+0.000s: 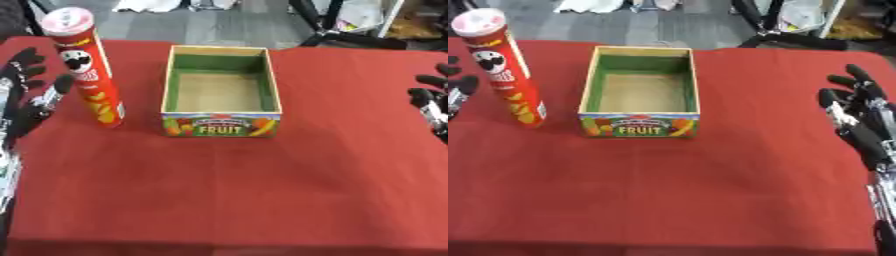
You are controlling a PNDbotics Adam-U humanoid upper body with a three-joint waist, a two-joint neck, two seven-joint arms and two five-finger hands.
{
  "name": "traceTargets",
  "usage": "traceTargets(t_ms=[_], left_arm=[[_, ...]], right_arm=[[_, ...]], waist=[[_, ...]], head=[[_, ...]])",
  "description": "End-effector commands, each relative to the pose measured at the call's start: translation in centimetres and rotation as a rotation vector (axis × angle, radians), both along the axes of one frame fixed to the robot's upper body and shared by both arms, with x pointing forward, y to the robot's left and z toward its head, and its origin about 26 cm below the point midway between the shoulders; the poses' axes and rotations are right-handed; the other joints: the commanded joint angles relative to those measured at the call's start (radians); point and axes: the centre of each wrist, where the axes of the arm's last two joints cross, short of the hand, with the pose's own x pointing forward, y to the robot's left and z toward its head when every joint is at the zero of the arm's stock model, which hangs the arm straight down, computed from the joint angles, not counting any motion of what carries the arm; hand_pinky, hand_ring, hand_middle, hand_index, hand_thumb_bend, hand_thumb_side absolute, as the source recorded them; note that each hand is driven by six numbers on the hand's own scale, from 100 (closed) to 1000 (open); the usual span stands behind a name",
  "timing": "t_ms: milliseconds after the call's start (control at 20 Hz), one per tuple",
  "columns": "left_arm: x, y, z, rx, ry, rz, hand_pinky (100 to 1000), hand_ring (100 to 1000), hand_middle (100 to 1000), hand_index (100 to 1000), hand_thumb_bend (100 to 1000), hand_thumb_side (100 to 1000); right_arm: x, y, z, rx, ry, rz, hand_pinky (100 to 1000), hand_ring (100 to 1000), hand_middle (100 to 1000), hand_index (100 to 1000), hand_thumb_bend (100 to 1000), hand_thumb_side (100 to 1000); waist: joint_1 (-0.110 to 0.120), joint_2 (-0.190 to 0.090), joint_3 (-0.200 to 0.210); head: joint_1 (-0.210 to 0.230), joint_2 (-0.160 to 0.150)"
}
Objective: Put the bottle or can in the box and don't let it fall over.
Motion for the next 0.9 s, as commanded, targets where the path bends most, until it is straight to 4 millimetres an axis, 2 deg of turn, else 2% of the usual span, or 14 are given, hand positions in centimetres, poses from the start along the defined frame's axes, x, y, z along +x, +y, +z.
traceTargets(t_ms=[50,450,900], left_arm=[[0.9,0.7,1.3,0.057,0.017,0.058,818,840,811,942,736,651],[4.1,0.9,0.5,0.037,0.112,0.027,816,835,803,932,716,628],[6.2,0.7,-0.3,0.030,0.138,-0.045,814,829,796,914,698,617]], right_arm=[[0.1,-0.3,0.9,-0.014,-0.026,0.001,826,809,825,989,328,450],[0.1,-0.2,0.7,-0.012,-0.019,0.007,826,809,825,990,327,450],[0.1,-0.2,0.6,-0.011,-0.015,0.010,826,809,824,990,327,451]], waist=[[0.004,-0.016,-0.005],[0.004,-0.017,-0.018],[0.004,-0.019,-0.023]], head=[[0.005,0.004],[0.012,0.004],[0.015,0.007]])
